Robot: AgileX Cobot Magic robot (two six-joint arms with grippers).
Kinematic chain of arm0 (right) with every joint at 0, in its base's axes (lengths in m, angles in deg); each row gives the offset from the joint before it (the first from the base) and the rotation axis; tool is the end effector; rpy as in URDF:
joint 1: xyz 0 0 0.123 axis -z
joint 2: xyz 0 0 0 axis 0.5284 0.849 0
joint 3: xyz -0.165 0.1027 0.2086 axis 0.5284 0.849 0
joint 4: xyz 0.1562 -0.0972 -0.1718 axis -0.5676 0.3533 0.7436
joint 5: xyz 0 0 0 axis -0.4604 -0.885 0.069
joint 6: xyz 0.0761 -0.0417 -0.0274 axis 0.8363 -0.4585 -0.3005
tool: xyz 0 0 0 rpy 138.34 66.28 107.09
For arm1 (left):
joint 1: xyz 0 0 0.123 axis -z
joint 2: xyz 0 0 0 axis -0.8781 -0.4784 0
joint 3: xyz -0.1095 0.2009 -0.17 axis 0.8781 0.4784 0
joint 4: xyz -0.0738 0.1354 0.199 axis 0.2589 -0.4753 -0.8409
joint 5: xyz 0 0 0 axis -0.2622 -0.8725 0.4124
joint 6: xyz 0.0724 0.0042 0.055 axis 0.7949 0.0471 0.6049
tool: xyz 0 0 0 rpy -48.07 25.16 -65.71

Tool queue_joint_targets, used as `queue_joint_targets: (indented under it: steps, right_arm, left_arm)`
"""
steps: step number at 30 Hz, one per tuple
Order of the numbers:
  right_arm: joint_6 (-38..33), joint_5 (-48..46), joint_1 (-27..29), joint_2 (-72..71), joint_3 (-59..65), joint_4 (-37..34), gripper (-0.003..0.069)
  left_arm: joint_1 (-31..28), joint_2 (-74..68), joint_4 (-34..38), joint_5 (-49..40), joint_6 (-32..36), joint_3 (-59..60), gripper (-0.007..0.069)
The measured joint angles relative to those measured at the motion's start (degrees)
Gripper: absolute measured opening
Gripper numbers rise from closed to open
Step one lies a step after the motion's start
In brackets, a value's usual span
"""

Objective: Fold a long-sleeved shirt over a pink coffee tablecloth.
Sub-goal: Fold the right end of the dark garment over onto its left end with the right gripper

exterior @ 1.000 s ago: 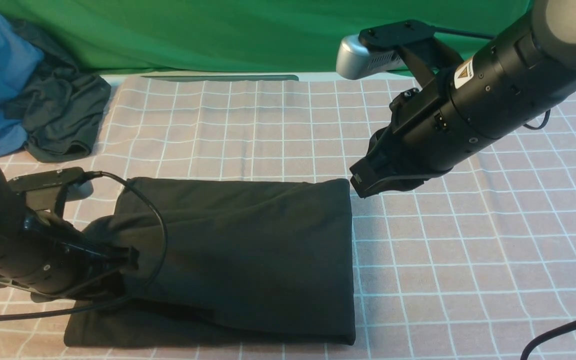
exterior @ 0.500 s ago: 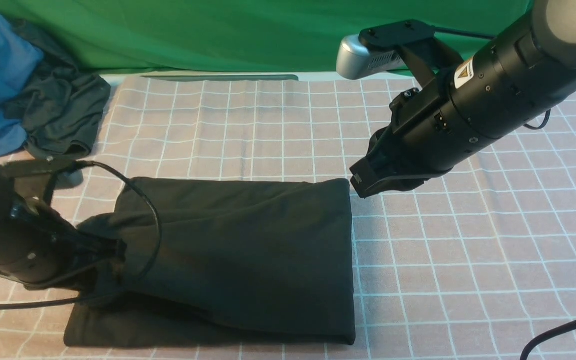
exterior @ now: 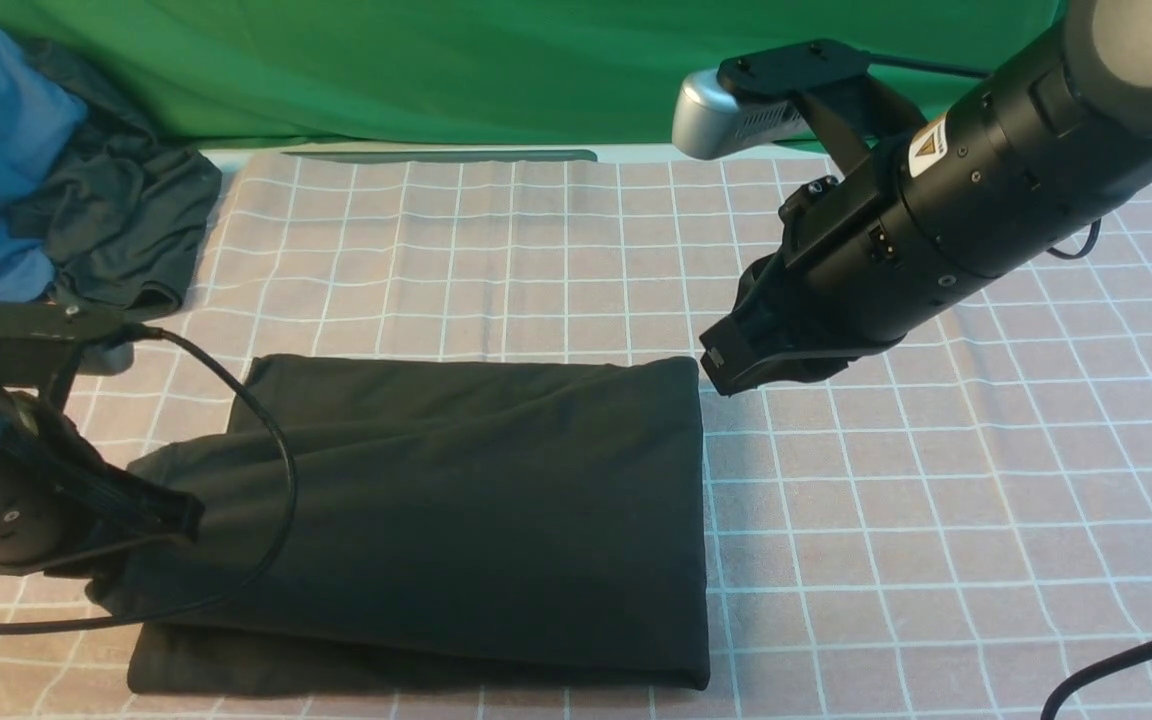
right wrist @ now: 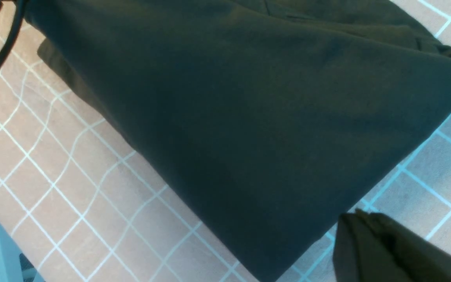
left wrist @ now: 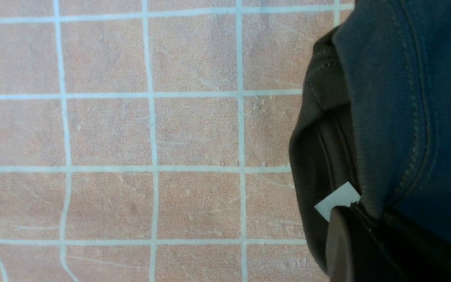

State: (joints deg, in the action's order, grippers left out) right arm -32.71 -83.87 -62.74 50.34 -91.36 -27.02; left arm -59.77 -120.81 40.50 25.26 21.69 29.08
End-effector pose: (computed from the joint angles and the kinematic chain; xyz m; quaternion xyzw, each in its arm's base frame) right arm 0.2732 0.1937 0.3227 -0.2857 0.9087 0.2084 0.2218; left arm 0.2317 0.0036 0.2255 0.0189 0.9866 0.0562 0.1517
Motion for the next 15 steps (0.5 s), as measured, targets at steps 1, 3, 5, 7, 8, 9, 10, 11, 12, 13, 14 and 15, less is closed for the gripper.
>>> queue_joint_targets:
  steps: [1,3,5,7,8,9,10,11,12,13,14,15]
  right_arm:
    - [0.0,0.0,0.0,0.0,0.0,0.0,0.0037]
    - [0.0,0.1,0.0,0.0,0.0,0.0,0.0037]
    - [0.0,0.2,0.0,0.0,0.0,0.0,0.0037]
    - [0.0,0.2,0.0,0.0,0.0,0.0,0.0037]
    - [0.0,0.2,0.0,0.0,0.0,0.0,0.0037]
    - [0.0,0.2,0.0,0.0,0.0,0.0,0.0037]
    - [0.0,0.2,0.0,0.0,0.0,0.0,0.0037]
    - [0.0,0.2,0.0,0.0,0.0,0.0,0.0037]
    - [0.0,0.2,0.0,0.0,0.0,0.0,0.0037]
    - [0.0,0.2,0.0,0.0,0.0,0.0,0.0037]
    - [0.0,0.2,0.0,0.0,0.0,0.0,0.0037]
    - [0.0,0.1,0.0,0.0,0.0,0.0,0.0037]
  left_arm:
    - [0.0,0.0,0.0,0.0,0.0,0.0,0.0029]
    - [0.0,0.0,0.0,-0.2,-0.4,0.0,0.0030]
    - [0.0,0.0,0.0,-0.6,-1.0,0.0,0.0030]
    - [0.0,0.0,-0.5,-1.0,-2.4,0.0,0.0031]
    - [0.0,0.0,-1.1,-1.5,-3.2,-0.1,0.0032]
    - [0.0,0.0,-1.7,-2.1,-4.0,-0.2,0.0033]
    - [0.0,0.0,-2.4,-3.0,-5.1,-0.7,0.0034]
    - [0.0,0.0,-2.6,-3.5,-5.6,-1.0,0.0034]
    - [0.0,0.0,-3.3,-5.2,-6.9,-2.1,0.0036]
    - [0.0,0.0,-3.5,-5.7,-7.6,-2.9,0.0036]
    - [0.0,0.0,-3.6,-7.0,-8.8,-4.3,0.0041]
    - [0.0,0.0,-3.4,-8.2,-10.0,-6.0,0.0050]
